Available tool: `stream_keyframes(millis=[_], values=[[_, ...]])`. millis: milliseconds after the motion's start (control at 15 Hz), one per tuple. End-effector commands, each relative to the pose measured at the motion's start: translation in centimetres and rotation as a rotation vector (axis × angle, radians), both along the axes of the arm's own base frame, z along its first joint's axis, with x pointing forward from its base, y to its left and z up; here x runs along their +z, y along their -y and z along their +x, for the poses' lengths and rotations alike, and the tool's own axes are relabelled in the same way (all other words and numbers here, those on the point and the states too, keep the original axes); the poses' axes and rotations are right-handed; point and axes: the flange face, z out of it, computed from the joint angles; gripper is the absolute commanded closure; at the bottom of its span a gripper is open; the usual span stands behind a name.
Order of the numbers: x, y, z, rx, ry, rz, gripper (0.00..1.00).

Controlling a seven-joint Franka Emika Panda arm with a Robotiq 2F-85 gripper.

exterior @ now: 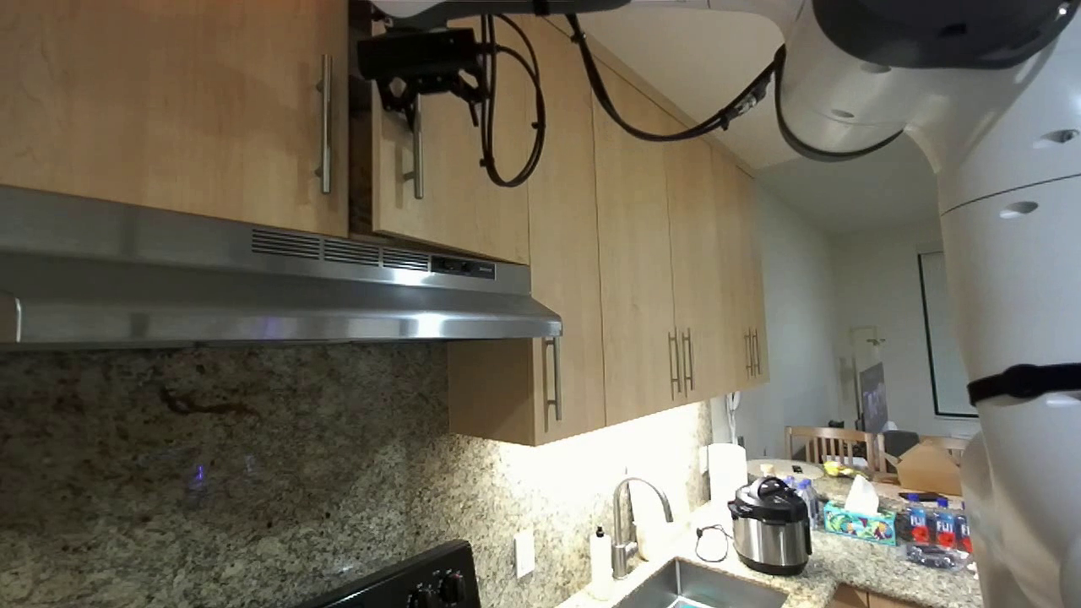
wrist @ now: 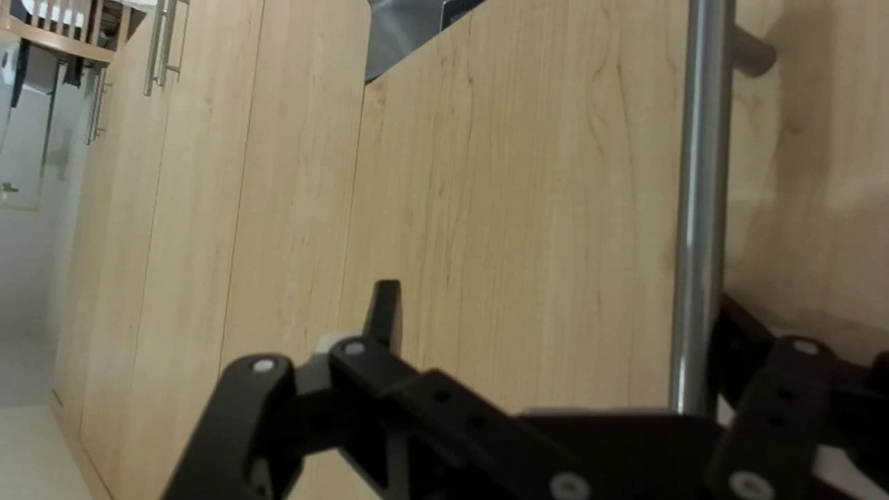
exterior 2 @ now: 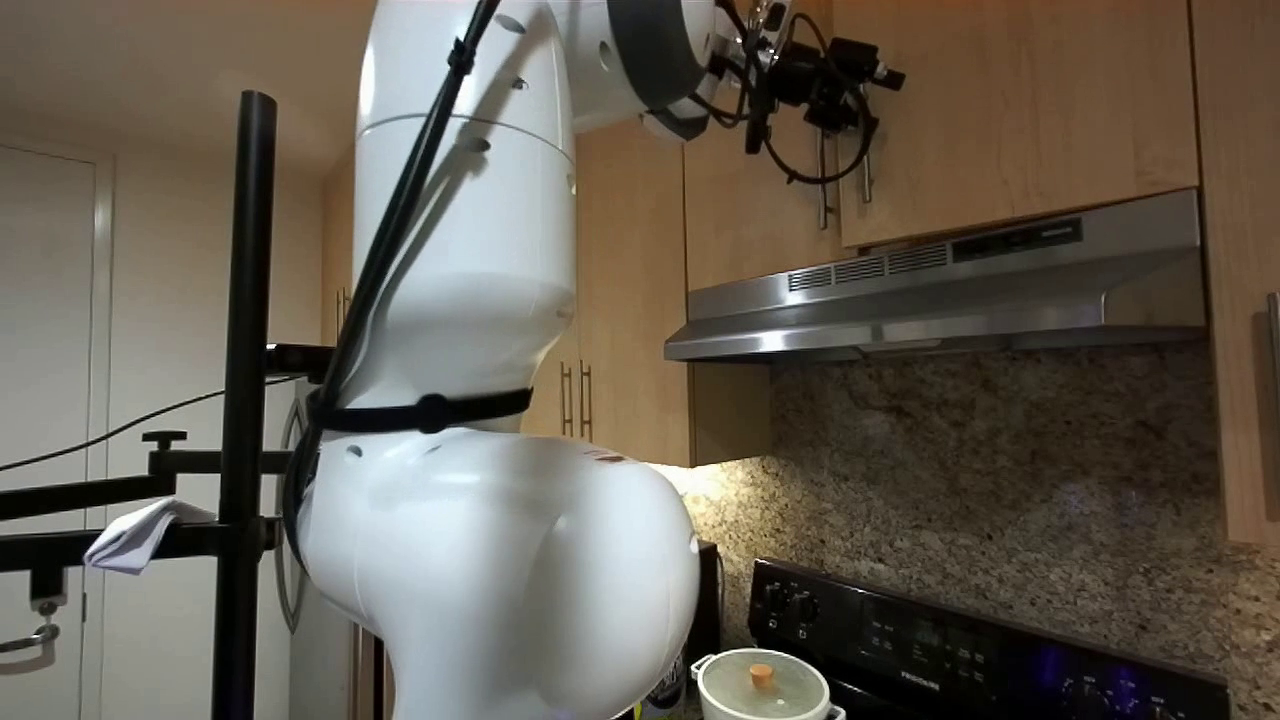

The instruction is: Open the right cabinet door above the hood of the stove

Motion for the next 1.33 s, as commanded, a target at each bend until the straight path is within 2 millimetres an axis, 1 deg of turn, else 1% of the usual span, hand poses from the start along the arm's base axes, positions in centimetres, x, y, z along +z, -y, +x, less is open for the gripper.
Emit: stream_keyframes(millis=[0, 267, 467, 600, 800, 933, 1267], values=[[1.0, 4.8, -4.6, -0.063, -0.006, -0.018, 0.00], [0.9, 6.5, -6.3, 0.031, -0.007, -0.031, 0.00], [1.1, 8.5, -7.6, 0.109, -0.025, -0.037, 0.00], [1.4, 9.4, -8.4, 0.155, -0.043, -0.038, 0.00], [1.8, 11.5, -9.2, 0.203, -0.070, -0.034, 0.00], [2.1, 13.0, -10.0, 0.240, -0.092, -0.034, 0.00], [3.1, 15.9, -12.2, 0.324, -0.146, -0.036, 0.00]])
